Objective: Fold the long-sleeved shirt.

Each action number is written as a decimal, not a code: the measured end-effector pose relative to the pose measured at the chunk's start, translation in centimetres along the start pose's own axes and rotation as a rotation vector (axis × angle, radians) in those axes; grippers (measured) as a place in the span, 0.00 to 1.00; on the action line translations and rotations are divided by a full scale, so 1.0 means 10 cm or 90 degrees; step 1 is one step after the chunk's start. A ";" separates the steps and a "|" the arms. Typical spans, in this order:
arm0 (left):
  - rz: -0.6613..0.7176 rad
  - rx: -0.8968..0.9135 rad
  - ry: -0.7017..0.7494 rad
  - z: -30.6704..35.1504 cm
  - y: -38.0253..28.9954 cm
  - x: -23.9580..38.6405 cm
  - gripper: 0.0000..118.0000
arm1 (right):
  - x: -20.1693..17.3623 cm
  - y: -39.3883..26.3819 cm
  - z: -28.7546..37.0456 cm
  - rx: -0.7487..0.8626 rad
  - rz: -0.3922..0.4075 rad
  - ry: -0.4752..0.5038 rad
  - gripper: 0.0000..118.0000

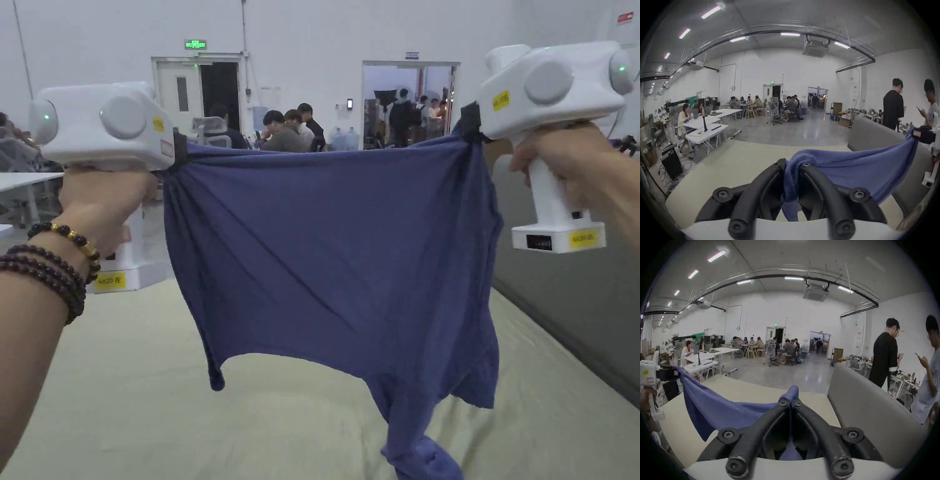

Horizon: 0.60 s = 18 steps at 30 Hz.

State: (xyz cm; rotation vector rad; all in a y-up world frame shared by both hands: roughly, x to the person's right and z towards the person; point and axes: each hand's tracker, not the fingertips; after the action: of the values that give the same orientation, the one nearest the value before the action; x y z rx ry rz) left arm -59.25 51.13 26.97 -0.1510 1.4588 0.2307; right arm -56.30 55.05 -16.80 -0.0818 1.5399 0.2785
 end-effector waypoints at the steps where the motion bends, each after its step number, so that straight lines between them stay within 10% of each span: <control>1: 0.006 0.001 -0.006 -0.06 0.06 0.00 0.09 | 0.01 0.07 -0.07 -0.001 0.007 -0.011 0.00; 18: 0.049 0.011 -0.026 -0.83 0.74 0.05 0.09 | 0.20 0.93 -0.74 0.092 -0.116 -0.062 0.00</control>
State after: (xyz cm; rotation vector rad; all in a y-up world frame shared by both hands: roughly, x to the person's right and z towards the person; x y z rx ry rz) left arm -69.00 56.35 25.82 -0.0764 1.4272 0.2823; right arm -65.64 62.64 -17.88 -0.0935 1.4407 0.0255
